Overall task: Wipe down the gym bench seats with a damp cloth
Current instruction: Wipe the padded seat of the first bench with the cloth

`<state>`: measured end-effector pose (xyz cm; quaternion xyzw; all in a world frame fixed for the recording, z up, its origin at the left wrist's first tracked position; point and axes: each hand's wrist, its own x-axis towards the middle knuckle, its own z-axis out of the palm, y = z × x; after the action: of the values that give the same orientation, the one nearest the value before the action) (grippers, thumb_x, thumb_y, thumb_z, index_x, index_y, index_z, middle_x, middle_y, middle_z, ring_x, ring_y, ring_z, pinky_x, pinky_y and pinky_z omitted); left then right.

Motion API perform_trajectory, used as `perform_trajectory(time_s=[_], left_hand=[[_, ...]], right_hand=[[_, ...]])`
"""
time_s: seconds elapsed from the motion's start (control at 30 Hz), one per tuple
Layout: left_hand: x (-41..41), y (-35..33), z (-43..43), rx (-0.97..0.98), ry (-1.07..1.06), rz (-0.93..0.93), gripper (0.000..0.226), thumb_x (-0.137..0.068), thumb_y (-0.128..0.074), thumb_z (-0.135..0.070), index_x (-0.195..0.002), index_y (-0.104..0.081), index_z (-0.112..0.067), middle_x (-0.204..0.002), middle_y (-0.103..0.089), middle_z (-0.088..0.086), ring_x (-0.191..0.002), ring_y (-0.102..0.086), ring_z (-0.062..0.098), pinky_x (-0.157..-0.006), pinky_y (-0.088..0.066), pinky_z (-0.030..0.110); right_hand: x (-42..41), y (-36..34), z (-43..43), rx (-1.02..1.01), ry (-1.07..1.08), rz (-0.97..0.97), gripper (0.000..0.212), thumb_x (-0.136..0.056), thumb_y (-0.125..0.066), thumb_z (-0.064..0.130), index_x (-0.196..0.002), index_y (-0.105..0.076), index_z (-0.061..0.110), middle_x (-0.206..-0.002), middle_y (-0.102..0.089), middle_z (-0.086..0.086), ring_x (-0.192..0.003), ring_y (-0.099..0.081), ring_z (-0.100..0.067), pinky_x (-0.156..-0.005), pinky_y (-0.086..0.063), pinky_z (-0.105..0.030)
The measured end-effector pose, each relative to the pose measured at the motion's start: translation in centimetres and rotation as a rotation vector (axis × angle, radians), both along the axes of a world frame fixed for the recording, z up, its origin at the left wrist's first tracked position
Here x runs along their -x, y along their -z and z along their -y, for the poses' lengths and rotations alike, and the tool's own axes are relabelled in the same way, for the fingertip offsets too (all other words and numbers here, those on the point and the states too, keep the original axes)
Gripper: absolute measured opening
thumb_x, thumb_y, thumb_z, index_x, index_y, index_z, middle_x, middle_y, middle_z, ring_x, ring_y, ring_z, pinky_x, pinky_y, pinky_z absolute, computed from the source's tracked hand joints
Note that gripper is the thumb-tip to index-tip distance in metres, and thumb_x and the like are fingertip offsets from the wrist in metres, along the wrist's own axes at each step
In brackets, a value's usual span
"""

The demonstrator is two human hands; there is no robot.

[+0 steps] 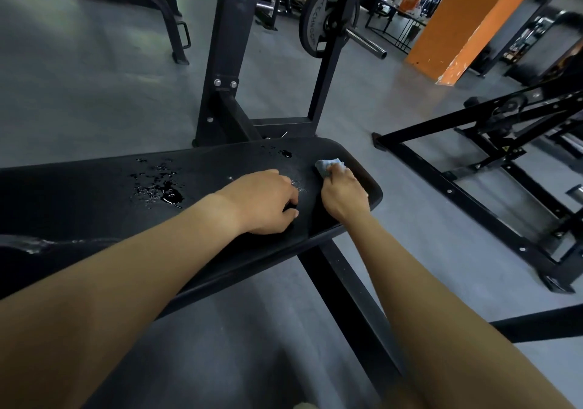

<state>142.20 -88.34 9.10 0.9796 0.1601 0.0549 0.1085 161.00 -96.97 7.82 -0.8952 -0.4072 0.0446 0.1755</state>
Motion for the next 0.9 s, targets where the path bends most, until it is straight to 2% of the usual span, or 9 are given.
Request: perform_trajectory(time_s=[0.13,0.2,0.27,0.37,0.53,0.6,0.7,0.83,0.9], left_hand=[[0.2,0.3,-0.1,-0.015,0.018,0.024,0.038,-0.101,-0.051,-0.048,-0.131,-0.065,-0.030,-0.123,-0.062,-0.008,-0.118,-0.051,0.015,-0.098,-0.050,0.041],[0.4,0.5,-0.1,-0.037,0.044,0.043,0.035,-0.099,-0.051,-0.047,-0.125,-0.067,-0.028,-0.118,-0.063,-0.007,-0.113,-0.054,0.016,-0.096,-0.051,0.041],[0.4,0.6,-0.3,-0.061,0.054,0.051,0.034,-0.099,-0.050,-0.046,-0.122,-0.068,-0.028,-0.116,-0.064,-0.008,-0.112,-0.055,0.016,-0.096,-0.051,0.041],[0.2,0.3,-0.3,-0.074,0.049,0.053,0.038,-0.101,-0.048,-0.047,-0.128,-0.066,-0.029,-0.121,-0.064,-0.008,-0.114,-0.053,0.015,-0.097,-0.050,0.039],[0.4,0.9,0.3,-0.116,0.049,0.056,0.043,-0.103,-0.044,-0.050,-0.135,-0.061,-0.026,-0.129,-0.061,-0.007,-0.118,-0.051,0.015,-0.099,-0.049,0.037],[0.4,1.4,0.5,-0.137,0.047,0.068,0.044,-0.103,-0.042,-0.052,-0.133,-0.061,-0.025,-0.127,-0.061,-0.007,-0.117,-0.050,0.016,-0.098,-0.049,0.038],[0.5,1.5,0.7,-0.147,0.044,0.082,0.044,-0.103,-0.042,-0.053,-0.130,-0.061,-0.025,-0.124,-0.061,-0.007,-0.115,-0.050,0.016,-0.096,-0.049,0.037],[0.1,0.9,1.0,-0.177,0.016,0.079,0.041,-0.103,-0.042,-0.051,-0.127,-0.062,-0.024,-0.120,-0.061,-0.006,-0.113,-0.051,0.016,-0.091,-0.046,0.035],[-0.4,0.6,1.6,-0.218,-0.024,0.081,0.039,-0.104,-0.041,-0.049,-0.122,-0.063,-0.022,-0.119,-0.061,-0.004,-0.112,-0.053,0.019,-0.088,-0.044,0.036]], right_hand=[[2.5,0.0,-0.4,-0.004,-0.263,-0.023,0.031,-0.104,-0.038,0.021,-0.130,-0.055,0.018,-0.134,-0.057,-0.009,-0.114,-0.057,-0.029,-0.094,-0.046,-0.043],[3.2,0.2,-0.2,-0.036,-0.385,-0.032,0.031,-0.103,-0.039,0.020,-0.129,-0.056,0.021,-0.134,-0.058,-0.002,-0.113,-0.058,-0.022,-0.096,-0.048,-0.045],[2.8,0.2,-0.4,-0.037,-0.442,-0.044,0.039,-0.103,-0.039,0.019,-0.138,-0.053,0.027,-0.139,-0.057,0.002,-0.120,-0.057,-0.019,-0.100,-0.048,-0.042],[0.3,-0.2,-0.6,-0.014,-0.335,-0.024,0.044,-0.107,-0.037,0.019,-0.149,-0.046,0.027,-0.145,-0.055,-0.005,-0.122,-0.057,-0.026,-0.096,-0.045,-0.037],[-2.7,0.1,-1.4,-0.027,-0.035,0.007,0.040,-0.106,-0.035,0.017,-0.143,-0.048,0.020,-0.140,-0.053,-0.017,-0.121,-0.054,-0.039,-0.094,-0.040,-0.040],[-2.3,0.3,-1.7,-0.026,-0.085,0.032,0.039,-0.103,-0.037,0.018,-0.141,-0.049,0.018,-0.140,-0.051,-0.016,-0.124,-0.052,-0.038,-0.098,-0.041,-0.043],[-0.1,-0.2,-1.7,0.013,-0.264,0.006,0.044,-0.106,-0.036,0.022,-0.149,-0.045,0.028,-0.156,-0.042,-0.009,-0.137,-0.045,-0.032,-0.110,-0.040,-0.046],[1.5,-0.5,-1.0,0.028,-0.447,-0.026,0.049,-0.106,-0.039,0.018,-0.154,-0.041,0.027,-0.164,-0.034,0.001,-0.151,-0.028,-0.016,-0.121,-0.027,-0.036],[0.9,-0.5,-0.5,0.023,-0.444,-0.039,0.049,-0.105,-0.040,0.020,-0.153,-0.043,0.030,-0.161,-0.039,0.004,-0.147,-0.035,-0.015,-0.118,-0.032,-0.034]])
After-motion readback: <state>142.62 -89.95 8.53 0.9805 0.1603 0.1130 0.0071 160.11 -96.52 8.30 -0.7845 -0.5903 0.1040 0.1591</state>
